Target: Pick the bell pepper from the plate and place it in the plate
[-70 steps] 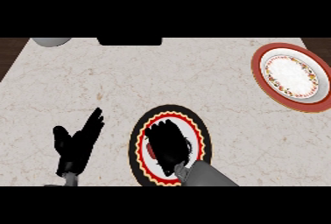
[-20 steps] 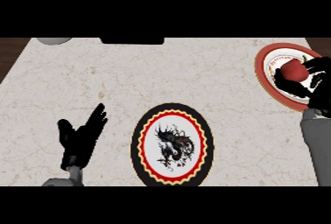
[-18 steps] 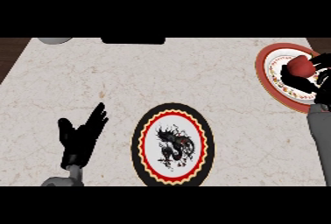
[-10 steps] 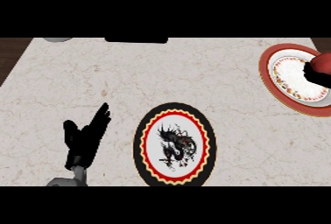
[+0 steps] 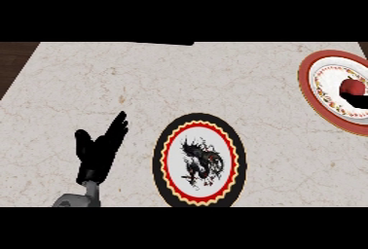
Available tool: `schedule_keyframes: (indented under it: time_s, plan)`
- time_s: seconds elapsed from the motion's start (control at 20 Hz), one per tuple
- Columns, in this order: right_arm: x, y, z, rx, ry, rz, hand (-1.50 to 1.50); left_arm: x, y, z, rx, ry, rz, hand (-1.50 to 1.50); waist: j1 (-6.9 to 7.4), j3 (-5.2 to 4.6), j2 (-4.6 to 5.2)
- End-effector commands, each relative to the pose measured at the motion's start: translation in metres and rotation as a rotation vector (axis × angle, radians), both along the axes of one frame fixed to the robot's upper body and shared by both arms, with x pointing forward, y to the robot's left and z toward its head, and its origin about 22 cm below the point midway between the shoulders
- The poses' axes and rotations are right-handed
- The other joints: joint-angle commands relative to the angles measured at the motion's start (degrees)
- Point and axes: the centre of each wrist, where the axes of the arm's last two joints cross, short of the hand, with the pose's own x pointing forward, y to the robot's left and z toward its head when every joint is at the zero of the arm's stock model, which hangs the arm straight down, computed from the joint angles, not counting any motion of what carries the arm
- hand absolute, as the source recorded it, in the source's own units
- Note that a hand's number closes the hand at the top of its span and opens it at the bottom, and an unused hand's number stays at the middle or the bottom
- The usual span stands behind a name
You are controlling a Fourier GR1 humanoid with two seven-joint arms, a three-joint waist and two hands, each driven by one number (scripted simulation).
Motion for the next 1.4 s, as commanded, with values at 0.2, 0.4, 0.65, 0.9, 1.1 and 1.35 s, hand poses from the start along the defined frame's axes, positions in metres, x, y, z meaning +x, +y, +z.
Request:
schedule_keyframes:
  time_s: [0.2,0.4,0.65,0.9,1.1,1.35]
  plan:
    - [0.009,0.003,0.009,0.126,-0.155,0.138,-1.5,-0.004,0.005,-0.007,0.012,0.034,0.003,0.0,-0.09,0.13,0.19]
    - [0.001,-0.001,0.0,0.232,-0.327,0.112,-1.5,-0.013,0.011,-0.02,0.007,0.039,0.014,0.0,-0.96,0.09,0.13]
    - [-0.016,-0.032,0.011,0.328,-0.39,0.078,-1.5,0.002,0.006,0.004,-0.004,0.043,0.023,0.0,-1.72,-0.03,-0.39]
    - [-0.053,-0.061,-0.004,0.436,-0.352,0.194,-1.5,-0.017,0.019,-0.011,-0.002,0.04,0.039,0.0,-2.17,-0.11,-0.81]
    - [-0.08,-0.073,-0.024,0.459,-0.344,0.287,-1.5,-0.013,-0.001,-0.008,-0.013,0.056,0.03,0.0,-2.93,-0.12,-1.0]
    - [-0.1,-0.092,-0.019,0.466,-0.273,0.36,-1.5,-0.011,0.018,-0.007,-0.019,0.059,0.062,0.0,-3.21,-0.23,-1.28]
